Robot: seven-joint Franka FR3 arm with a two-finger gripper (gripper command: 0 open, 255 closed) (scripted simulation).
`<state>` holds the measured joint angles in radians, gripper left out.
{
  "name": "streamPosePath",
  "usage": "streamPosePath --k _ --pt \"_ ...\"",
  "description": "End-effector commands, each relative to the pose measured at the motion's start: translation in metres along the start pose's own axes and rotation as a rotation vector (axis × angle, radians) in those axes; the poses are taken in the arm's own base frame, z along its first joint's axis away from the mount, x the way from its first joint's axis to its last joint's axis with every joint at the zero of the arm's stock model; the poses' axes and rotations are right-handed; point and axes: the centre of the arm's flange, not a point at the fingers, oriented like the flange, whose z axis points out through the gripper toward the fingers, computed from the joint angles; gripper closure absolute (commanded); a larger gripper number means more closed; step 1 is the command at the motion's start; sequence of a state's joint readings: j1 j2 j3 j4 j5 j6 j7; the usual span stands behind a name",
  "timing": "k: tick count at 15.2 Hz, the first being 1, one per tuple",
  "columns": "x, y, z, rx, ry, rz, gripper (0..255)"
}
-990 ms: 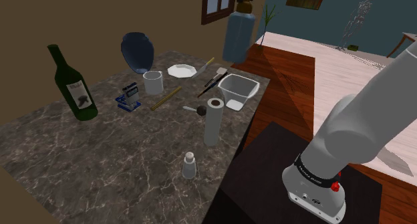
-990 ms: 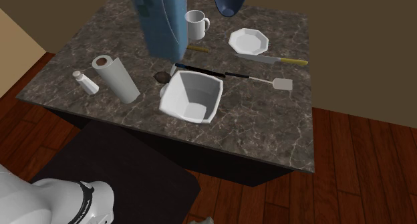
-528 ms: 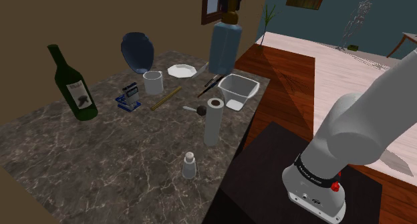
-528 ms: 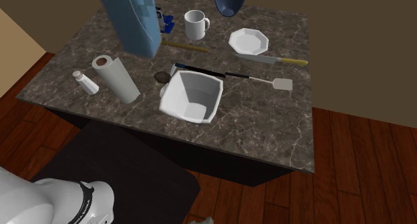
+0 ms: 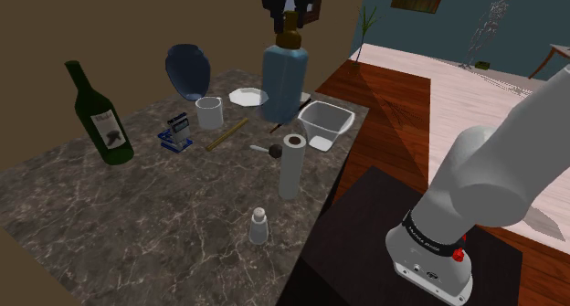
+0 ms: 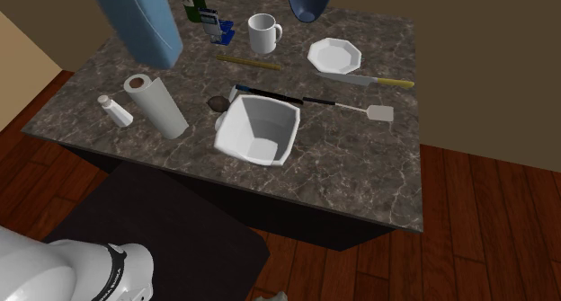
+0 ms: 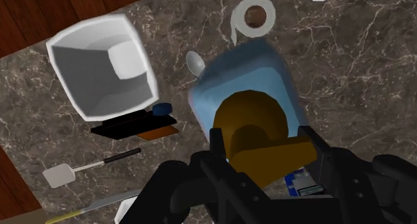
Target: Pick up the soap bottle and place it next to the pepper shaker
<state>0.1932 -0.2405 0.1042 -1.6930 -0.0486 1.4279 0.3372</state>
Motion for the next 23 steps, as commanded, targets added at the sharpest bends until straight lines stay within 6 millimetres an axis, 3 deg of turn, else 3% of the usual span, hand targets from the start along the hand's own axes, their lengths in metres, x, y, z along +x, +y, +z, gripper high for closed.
streamPosePath --k 1,19,23 --pt "0.000 -0.027 0.003 0.000 0.001 0.002 255" --pt "-0.029 -0.263 0.038 0.000 0.001 0.002 255" --pt "-0.029 -0.265 0.059 0.000 0.001 0.002 255"
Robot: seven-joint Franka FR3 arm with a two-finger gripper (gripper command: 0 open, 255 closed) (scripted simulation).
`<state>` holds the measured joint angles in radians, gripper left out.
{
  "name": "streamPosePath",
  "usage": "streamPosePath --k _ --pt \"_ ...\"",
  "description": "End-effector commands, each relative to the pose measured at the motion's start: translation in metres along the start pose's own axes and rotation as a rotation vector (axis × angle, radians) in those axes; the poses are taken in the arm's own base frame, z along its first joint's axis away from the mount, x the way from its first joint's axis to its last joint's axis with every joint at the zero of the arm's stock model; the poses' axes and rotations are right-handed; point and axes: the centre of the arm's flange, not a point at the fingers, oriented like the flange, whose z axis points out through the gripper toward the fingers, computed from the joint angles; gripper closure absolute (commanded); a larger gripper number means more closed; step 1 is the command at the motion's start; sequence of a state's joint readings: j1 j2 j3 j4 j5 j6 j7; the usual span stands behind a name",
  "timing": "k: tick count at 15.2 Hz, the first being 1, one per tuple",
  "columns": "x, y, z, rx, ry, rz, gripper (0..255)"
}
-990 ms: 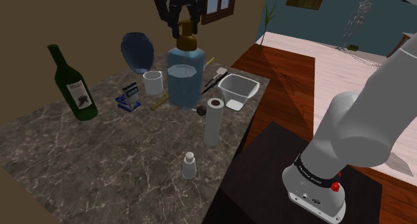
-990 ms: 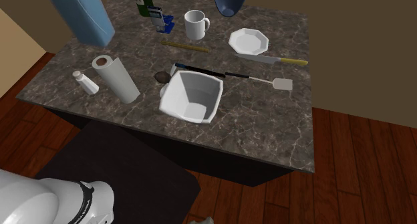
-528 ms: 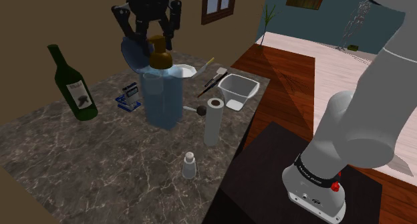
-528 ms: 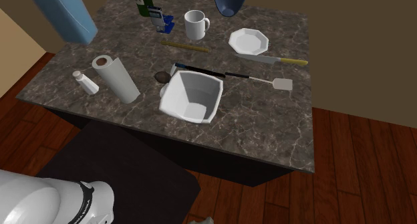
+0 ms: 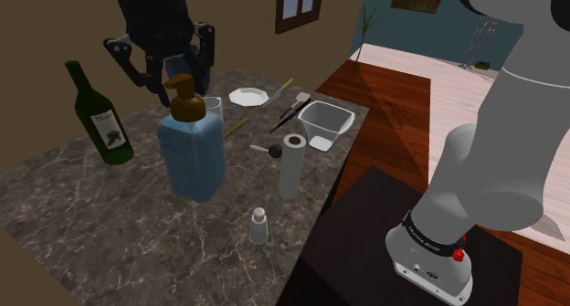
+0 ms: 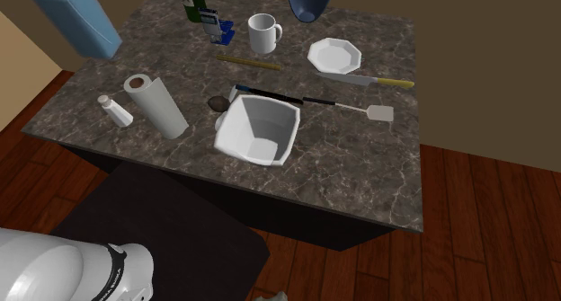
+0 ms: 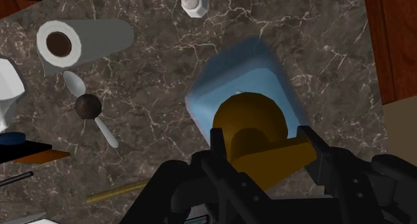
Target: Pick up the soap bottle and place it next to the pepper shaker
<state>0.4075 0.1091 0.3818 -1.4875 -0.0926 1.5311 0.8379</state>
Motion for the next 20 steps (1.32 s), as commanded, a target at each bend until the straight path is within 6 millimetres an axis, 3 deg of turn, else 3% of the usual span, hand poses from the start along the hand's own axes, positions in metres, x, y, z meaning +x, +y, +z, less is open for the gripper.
streamPosePath --k 1,20 --pt "0.000 -0.001 0.010 0.001 0.001 0.001 255" --pt "0.000 -0.009 0.110 0.001 0.001 0.001 255"
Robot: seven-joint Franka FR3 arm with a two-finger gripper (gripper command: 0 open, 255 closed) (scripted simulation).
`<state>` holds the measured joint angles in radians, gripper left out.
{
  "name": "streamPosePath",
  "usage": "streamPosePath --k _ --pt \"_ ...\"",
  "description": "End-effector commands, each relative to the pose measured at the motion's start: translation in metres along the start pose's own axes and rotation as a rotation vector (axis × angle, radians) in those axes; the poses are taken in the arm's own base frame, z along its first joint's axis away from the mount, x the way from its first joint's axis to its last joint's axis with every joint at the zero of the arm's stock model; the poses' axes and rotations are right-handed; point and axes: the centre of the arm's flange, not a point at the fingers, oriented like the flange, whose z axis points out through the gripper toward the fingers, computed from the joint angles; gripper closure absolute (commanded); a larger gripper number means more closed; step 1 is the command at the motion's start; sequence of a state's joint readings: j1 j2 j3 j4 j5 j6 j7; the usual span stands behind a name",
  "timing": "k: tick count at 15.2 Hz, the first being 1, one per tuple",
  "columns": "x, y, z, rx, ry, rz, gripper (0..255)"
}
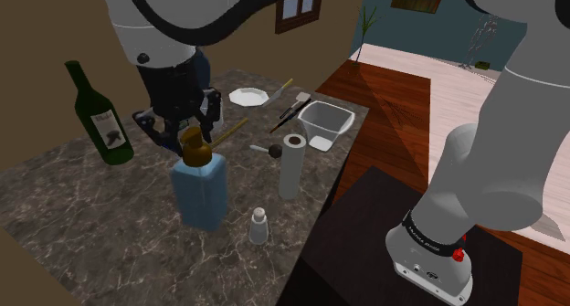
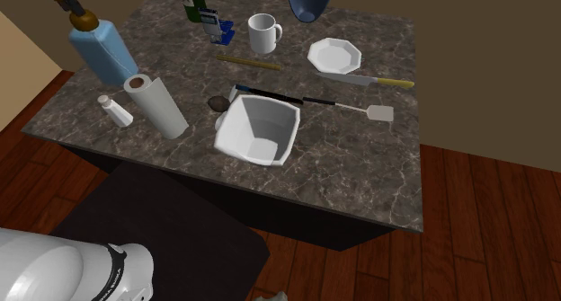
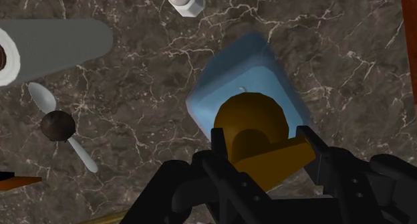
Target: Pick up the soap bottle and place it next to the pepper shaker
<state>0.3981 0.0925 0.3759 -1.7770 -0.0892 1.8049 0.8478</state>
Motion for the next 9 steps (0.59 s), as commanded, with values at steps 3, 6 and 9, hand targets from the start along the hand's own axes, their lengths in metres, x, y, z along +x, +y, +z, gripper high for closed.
streamPosePath --k 3,6,9 --pt "-0.001 -0.002 0.021 0.001 0.001 0.000 255" --pt "-0.001 -0.003 0.036 0.001 0.001 0.000 255" --pt "-0.001 -0.004 0.046 0.001 0.001 0.000 255"
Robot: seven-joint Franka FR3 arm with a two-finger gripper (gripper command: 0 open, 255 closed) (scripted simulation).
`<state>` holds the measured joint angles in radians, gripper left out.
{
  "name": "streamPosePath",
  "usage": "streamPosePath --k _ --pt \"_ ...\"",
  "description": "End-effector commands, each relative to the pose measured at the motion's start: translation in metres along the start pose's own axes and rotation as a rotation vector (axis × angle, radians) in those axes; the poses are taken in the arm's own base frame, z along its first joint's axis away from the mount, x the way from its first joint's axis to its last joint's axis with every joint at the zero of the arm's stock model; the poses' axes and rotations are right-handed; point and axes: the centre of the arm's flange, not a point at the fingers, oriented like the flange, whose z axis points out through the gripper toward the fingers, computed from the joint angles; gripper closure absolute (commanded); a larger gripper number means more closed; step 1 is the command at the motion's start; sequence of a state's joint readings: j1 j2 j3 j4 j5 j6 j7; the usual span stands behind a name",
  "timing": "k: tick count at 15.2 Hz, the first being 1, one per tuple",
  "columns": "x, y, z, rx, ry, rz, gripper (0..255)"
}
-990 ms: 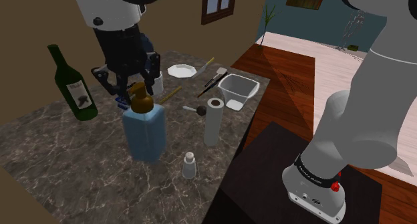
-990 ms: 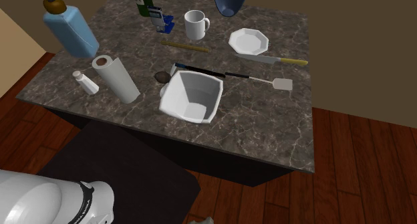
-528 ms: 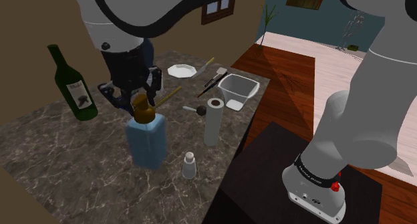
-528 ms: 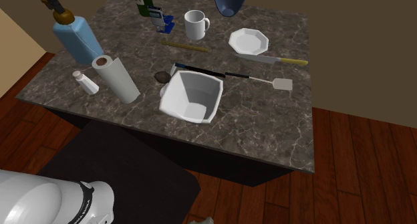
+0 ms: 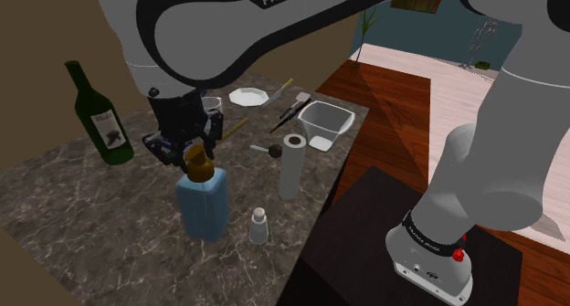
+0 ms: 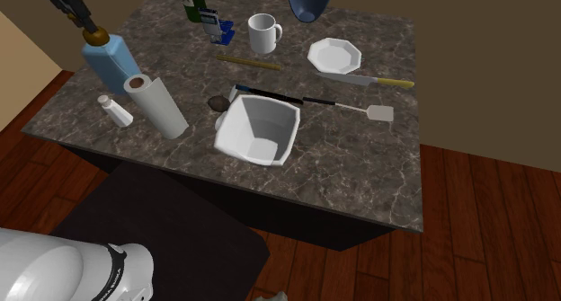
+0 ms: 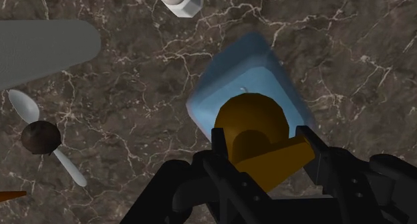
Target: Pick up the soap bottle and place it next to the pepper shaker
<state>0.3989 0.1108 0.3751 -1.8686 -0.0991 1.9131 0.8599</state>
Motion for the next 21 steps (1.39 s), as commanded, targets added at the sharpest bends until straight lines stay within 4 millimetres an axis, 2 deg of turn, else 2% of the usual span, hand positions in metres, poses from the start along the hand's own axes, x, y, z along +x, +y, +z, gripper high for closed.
streamPosePath --k 1,7,8,13,17,21 --pt "0.000 0.000 0.002 0.001 0.001 0.000 255" --pt "0.000 0.000 0.002 0.001 0.001 0.000 255" --pt "0.000 0.000 0.002 0.001 0.001 0.000 0" --pt "0.000 0.000 0.002 0.001 0.001 0.000 0" --pt "0.000 0.000 -0.048 0.001 0.001 0.000 0" --pt "0.000 0.000 -0.048 0.001 0.001 0.000 0"
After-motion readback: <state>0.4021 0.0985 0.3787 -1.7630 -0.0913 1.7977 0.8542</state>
